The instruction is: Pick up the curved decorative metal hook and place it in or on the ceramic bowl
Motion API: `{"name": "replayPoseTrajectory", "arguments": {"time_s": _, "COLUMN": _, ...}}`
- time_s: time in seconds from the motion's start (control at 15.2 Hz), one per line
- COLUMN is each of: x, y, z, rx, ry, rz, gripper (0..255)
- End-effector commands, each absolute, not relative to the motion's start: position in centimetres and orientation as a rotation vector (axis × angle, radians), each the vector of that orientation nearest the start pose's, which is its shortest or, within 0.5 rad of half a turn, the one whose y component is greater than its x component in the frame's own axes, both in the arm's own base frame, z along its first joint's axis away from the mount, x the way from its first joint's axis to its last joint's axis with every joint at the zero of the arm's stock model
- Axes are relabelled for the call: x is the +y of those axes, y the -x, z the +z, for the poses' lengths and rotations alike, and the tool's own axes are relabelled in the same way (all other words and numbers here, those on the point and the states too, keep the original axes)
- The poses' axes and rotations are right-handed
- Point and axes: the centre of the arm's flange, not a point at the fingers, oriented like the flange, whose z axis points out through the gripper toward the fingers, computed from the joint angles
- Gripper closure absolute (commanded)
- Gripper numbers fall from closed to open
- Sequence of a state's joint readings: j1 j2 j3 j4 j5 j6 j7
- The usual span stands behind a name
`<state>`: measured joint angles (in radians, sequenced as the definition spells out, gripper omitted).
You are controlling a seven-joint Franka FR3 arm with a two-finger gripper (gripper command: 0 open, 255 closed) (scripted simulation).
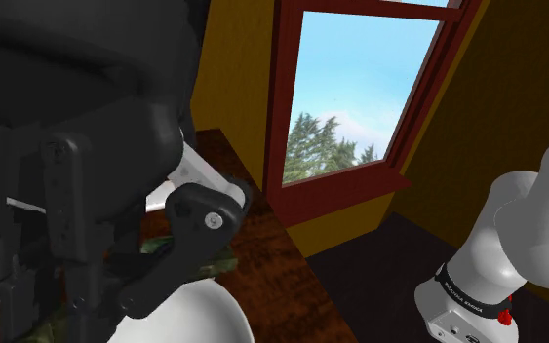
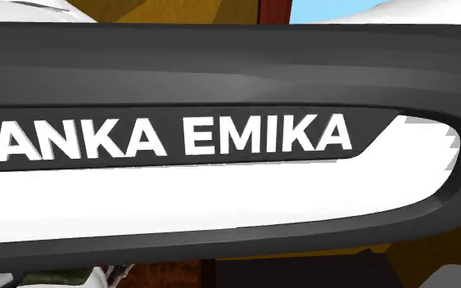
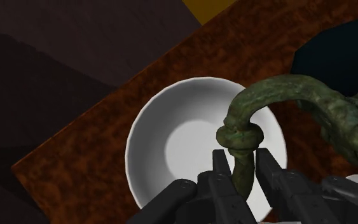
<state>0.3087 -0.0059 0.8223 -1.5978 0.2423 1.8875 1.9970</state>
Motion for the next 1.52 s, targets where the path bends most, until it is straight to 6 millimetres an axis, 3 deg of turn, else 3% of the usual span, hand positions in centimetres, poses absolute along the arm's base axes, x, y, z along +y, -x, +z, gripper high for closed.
{"name": "replayPoseTrajectory", "arguments": {"time_s": 0.0, "x": 53.7, "y": -22.8, "z": 63.9, "rx": 1.24, "ry": 2.542, "rz": 0.334, "gripper": 255}}
{"name": "replayPoseTrajectory", "arguments": {"time_s": 0.79, "x": 53.7, "y": -22.8, "z": 57.4, "rx": 1.24, "ry": 2.542, "rz": 0.334, "gripper": 255}}
{"name": "replayPoseTrajectory", "arguments": {"time_s": 1.32, "x": 53.7, "y": -22.8, "z": 57.4, "rx": 1.24, "ry": 2.542, "rz": 0.334, "gripper": 255}}
{"name": "replayPoseTrajectory", "arguments": {"time_s": 1.39, "x": 53.7, "y": -22.8, "z": 57.4, "rx": 1.24, "ry": 2.542, "rz": 0.334, "gripper": 0}}
{"name": "replayPoseTrajectory", "arguments": {"time_s": 1.45, "x": 53.7, "y": -22.8, "z": 57.4, "rx": 1.24, "ry": 2.542, "rz": 0.334, "gripper": 0}}
